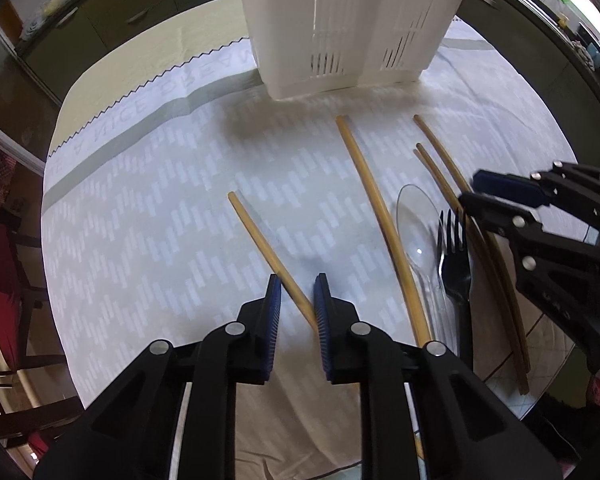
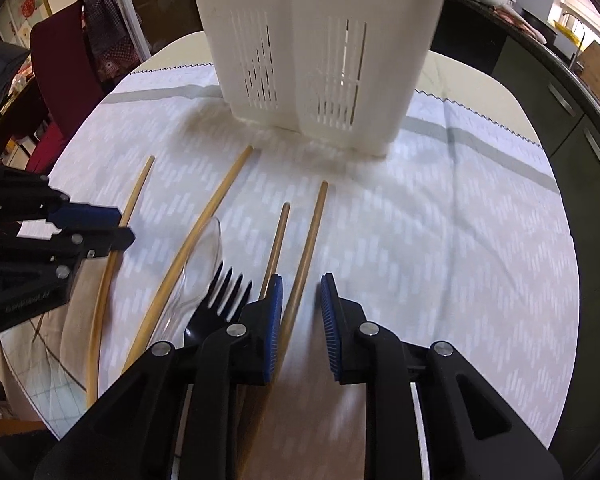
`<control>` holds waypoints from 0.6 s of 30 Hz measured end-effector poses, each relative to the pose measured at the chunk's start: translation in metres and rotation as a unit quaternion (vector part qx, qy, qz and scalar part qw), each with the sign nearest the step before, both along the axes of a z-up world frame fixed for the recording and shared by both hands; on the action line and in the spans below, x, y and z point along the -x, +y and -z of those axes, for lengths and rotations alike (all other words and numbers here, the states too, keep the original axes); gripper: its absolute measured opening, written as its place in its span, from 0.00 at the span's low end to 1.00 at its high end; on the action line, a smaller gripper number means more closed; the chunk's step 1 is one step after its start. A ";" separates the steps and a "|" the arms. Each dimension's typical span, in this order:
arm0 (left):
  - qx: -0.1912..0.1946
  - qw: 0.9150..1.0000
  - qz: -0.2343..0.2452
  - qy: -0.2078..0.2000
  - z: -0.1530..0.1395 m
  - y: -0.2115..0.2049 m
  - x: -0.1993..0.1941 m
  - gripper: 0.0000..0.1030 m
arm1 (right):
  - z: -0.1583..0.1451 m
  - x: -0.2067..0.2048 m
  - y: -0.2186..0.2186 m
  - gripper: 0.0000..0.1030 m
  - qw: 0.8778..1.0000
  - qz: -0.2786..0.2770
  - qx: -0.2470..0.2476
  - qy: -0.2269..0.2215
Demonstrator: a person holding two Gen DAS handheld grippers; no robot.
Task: Organize utensils
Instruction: 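Close the left gripper on a chopstick while the right gripper grasps another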
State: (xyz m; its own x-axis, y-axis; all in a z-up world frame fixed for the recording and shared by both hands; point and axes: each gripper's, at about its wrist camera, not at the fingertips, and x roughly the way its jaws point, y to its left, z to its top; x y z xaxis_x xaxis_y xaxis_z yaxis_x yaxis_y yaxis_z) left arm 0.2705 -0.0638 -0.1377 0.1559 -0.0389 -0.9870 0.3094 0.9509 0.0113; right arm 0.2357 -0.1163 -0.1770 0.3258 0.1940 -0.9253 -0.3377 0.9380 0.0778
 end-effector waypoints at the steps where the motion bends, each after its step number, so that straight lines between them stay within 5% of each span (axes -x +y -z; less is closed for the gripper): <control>1: 0.000 1.000 0.000 0.003 -0.001 0.000 -0.001 0.16 | 0.001 -0.001 0.000 0.20 1.000 -0.001 0.000 0.000; 18: 0.025 0.996 -0.083 0.030 0.005 0.024 -0.020 0.08 | 0.003 -0.009 -0.001 0.06 0.999 -0.002 -0.026 0.023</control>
State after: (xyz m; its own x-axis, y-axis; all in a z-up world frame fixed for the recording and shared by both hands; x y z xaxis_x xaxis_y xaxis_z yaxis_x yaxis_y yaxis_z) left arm 0.2909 -0.0395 -0.1423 0.1060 -0.0662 -0.9922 0.1466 0.9879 -0.0503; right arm 0.2450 -0.1175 -0.1797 0.2833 0.2437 -0.9275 -0.3360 0.9311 0.1421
